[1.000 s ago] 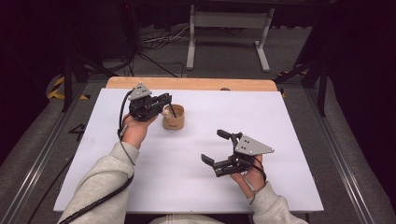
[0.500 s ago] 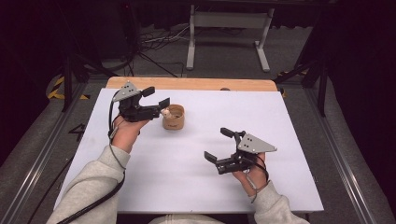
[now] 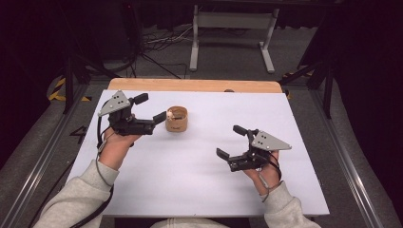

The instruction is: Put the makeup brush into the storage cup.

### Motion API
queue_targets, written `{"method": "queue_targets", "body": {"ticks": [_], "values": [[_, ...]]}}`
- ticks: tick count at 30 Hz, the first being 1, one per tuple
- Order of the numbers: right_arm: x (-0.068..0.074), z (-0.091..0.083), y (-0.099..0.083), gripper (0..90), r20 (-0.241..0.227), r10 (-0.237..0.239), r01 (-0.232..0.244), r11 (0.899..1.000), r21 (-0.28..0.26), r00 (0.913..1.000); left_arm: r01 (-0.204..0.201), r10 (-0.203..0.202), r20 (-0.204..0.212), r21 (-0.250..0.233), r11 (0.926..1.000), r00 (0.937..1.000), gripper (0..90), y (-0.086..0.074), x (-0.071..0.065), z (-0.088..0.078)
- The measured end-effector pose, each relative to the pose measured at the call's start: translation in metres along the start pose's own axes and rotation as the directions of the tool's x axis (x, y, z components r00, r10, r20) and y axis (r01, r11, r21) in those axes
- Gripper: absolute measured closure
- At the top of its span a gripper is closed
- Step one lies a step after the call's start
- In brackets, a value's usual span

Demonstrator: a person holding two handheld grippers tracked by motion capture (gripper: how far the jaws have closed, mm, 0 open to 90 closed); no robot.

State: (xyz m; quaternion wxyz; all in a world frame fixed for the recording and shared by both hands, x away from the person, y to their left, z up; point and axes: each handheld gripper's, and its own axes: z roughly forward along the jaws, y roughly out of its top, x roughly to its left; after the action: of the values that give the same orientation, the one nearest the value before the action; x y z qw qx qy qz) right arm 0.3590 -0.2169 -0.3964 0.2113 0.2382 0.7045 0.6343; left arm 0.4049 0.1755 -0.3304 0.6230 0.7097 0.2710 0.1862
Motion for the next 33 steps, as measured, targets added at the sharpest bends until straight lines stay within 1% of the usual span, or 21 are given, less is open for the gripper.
{"method": "queue_targets", "body": {"ticks": [3,5,15,20,23,25,27,30,33], "values": [[-0.004,-0.004,0.001,0.0,0.005,0.0,0.0,1.0,0.002,1.0,-0.006,0.006,0.004,-0.009,0.9999,1.0,3.7,-0.003,-0.004,-0.009],[-0.007,-0.007,0.001,0.0,0.01,0.002,-0.002,1.0,0.004,0.9999,-0.001,0.001,0.008,-0.012,0.9999,1.0,3.7,-0.006,-0.005,-0.015],[-0.016,-0.015,-0.003,0.0,0.022,0.003,-0.003,1.0,0.022,0.9997,0.008,-0.008,0.016,-0.006,0.9999,0.9998,3.1,-0.027,-0.011,-0.037],[-0.021,-0.021,-0.006,0.0,0.031,0.001,-0.002,0.999,0.037,0.9995,0.012,-0.012,0.002,0.002,0.9999,0.9999,3.2,-0.04,-0.012,-0.045],[-0.023,-0.024,-0.01,0.0,0.036,-0.002,0.0,0.999,0.05,0.9993,0.0,0.001,-0.014,0.021,0.9998,0.9999,3.4,-0.048,-0.013,-0.049],[-0.024,-0.026,-0.011,0.0,0.038,-0.004,0.002,0.998,0.057,0.9993,-0.005,0.005,-0.022,0.02,0.9998,0.9997,3.5,-0.053,-0.014,-0.052],[-0.025,-0.028,-0.013,0.0,0.042,-0.01,0.007,0.998,0.063,0.9991,0.008,-0.008,-0.022,0.018,0.9998,0.9997,3.5,-0.058,-0.013,-0.056],[-0.026,-0.031,-0.015,0.1,0.033,-0.013,0.01,0.998,0.068,0.9994,0.019,-0.018,-0.026,0.021,0.9996,0.9995,3.7,-0.065,-0.012,-0.06],[-0.028,-0.032,-0.018,0.0,0.03,-0.026,0.024,0.997,0.077,0.9992,0.005,-0.004,-0.033,0.03,0.9995,0.9994,3.8,-0.073,-0.012,-0.064]]}}
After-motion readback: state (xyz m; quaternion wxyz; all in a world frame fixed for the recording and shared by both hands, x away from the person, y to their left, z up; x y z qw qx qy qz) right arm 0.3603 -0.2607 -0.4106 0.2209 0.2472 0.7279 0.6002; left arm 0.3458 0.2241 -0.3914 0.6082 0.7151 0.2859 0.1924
